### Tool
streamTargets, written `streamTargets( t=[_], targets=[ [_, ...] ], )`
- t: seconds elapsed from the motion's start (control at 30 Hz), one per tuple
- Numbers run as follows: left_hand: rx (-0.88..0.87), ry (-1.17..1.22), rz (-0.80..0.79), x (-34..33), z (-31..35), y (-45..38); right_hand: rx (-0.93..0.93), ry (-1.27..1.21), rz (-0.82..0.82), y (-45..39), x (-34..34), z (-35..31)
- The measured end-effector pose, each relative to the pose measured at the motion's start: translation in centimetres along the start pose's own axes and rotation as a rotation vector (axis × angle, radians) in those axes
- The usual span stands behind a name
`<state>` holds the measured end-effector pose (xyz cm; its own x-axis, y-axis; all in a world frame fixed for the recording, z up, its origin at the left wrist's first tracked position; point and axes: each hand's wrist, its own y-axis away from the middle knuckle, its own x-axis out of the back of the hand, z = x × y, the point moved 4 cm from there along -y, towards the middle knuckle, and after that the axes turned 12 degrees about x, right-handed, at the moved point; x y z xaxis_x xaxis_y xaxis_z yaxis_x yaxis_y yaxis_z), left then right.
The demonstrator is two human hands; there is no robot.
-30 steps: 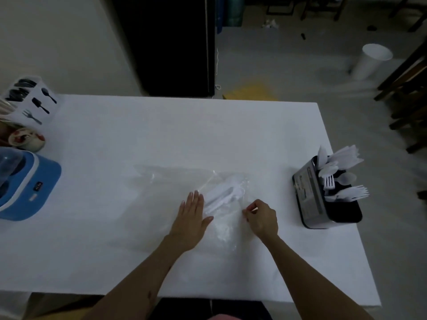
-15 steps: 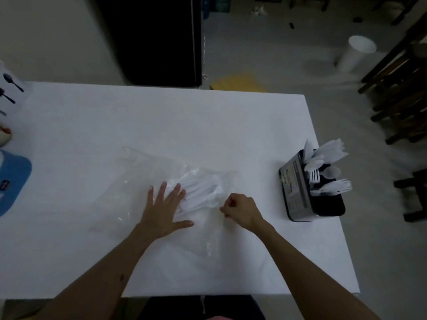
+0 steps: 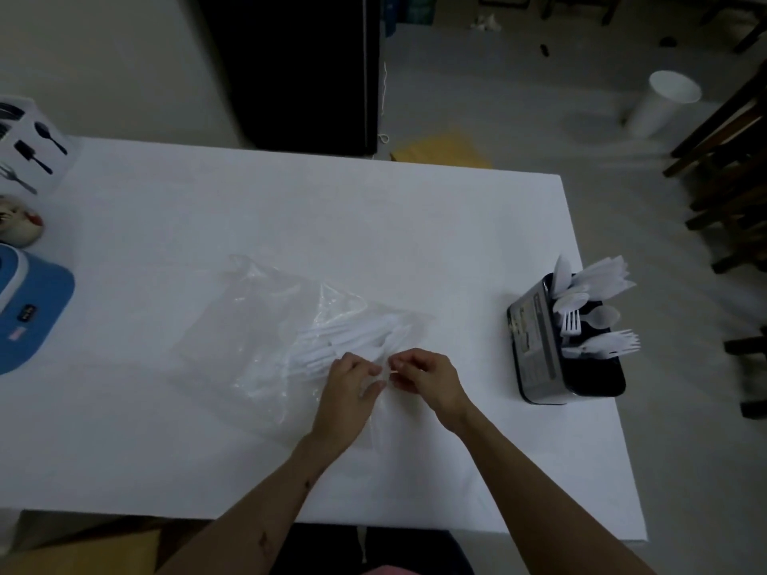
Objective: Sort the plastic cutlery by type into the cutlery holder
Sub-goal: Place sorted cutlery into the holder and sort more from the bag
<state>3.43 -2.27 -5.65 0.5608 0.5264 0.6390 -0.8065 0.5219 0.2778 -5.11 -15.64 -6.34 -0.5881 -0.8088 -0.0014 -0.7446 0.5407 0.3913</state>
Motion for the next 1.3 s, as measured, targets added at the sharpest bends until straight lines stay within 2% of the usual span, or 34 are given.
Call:
streamTargets(
  t=[0.1,0.23,0.37,0.47,0.67,0.83,1.0,1.17,1.3],
  targets=[
    [0.149,0.095,-0.011,0.4,0.0,-0.1,0.005,0.010,0.082,-0.1,-0.2,0.3],
    [0.219,0.109,-0.023,0.6,0.0,-0.4,-0.023,0.049,0.183,-0.3,-0.4,0.4],
    [0.273,0.208,-0.089,0.4,-0.2,-0.4,0.054,0.175,0.053,-0.3,-0.2,0.1],
    [0.233,0.146,-0.085,0.6,-0.1,-0.8,0.083,0.261,-0.036,-0.1,0.2,0.2],
    [0.243,0.140,0.047,0.7,0.4,-0.8,0.067,0.397,0.029,0.4,-0.4,0.5],
    [0.380,0.379,0.211,2.5,-1.0,-2.1,-0.024,0.551,-0.004,0.4,-0.3,1.8],
    [0.291,0.571,0.246,6.4,-0.8,-4.8,0.041,0.651,-0.014,0.8,0.5,2.0],
    [0.303,0.479,0.129,7.1,-2.5,-5.6,0.136,0.698,-0.029,1.4,0.9,2.1],
    [0.337,0.373,-0.058,5.5,-3.6,-4.5,0.334,0.932,-0.025,1.3,0.9,1.7]
  ],
)
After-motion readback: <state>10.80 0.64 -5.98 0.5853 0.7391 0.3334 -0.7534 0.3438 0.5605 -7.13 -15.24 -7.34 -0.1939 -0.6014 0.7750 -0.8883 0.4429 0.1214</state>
